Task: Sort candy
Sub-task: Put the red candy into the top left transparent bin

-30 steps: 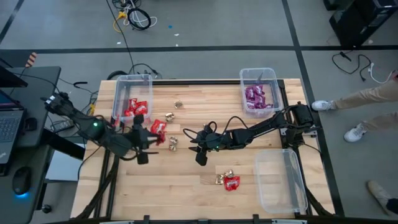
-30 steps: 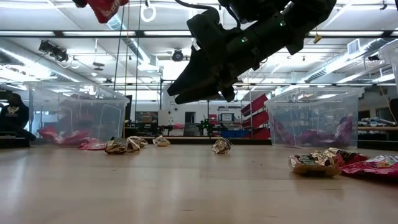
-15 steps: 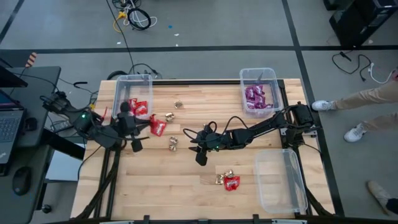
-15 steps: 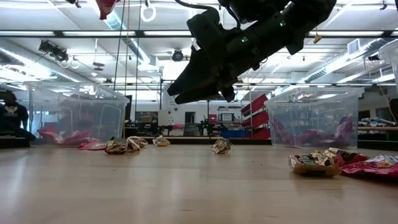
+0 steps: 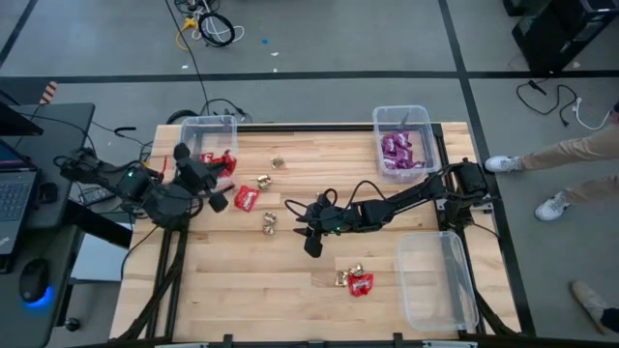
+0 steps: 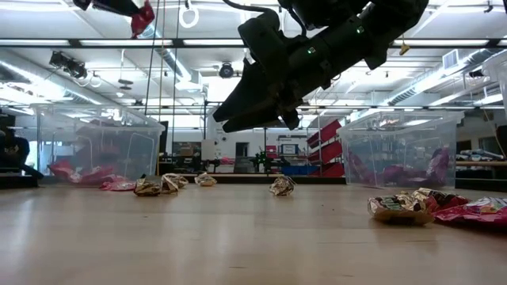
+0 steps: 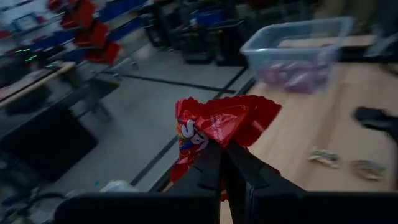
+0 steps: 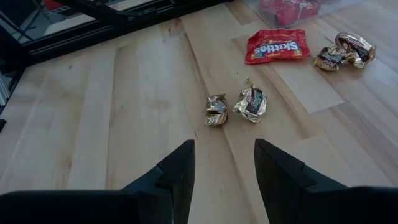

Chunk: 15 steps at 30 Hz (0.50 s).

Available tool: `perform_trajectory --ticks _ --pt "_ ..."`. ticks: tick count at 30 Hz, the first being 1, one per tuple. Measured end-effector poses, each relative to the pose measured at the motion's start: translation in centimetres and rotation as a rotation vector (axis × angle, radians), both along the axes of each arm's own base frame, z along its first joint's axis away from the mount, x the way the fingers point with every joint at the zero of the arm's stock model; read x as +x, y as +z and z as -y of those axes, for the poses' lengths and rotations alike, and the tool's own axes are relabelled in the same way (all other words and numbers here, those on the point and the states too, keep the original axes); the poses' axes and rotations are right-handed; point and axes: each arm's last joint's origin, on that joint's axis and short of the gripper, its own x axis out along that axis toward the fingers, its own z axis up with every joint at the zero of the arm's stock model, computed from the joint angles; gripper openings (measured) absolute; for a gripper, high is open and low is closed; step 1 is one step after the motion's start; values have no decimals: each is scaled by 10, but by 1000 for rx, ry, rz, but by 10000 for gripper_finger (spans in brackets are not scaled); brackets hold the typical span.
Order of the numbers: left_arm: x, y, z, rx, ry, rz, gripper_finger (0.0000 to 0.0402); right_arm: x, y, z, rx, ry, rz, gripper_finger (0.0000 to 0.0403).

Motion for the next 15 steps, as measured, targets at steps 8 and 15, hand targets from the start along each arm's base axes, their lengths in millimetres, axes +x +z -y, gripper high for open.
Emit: perform_trajectory --ticks 8,15 --pt "1 -2 -22 9 174 -30 14 0 0 0 0 0 0 151" --pt "-2 -5 -41 -36 266 -73 14 0 0 0 0 0 0 151"
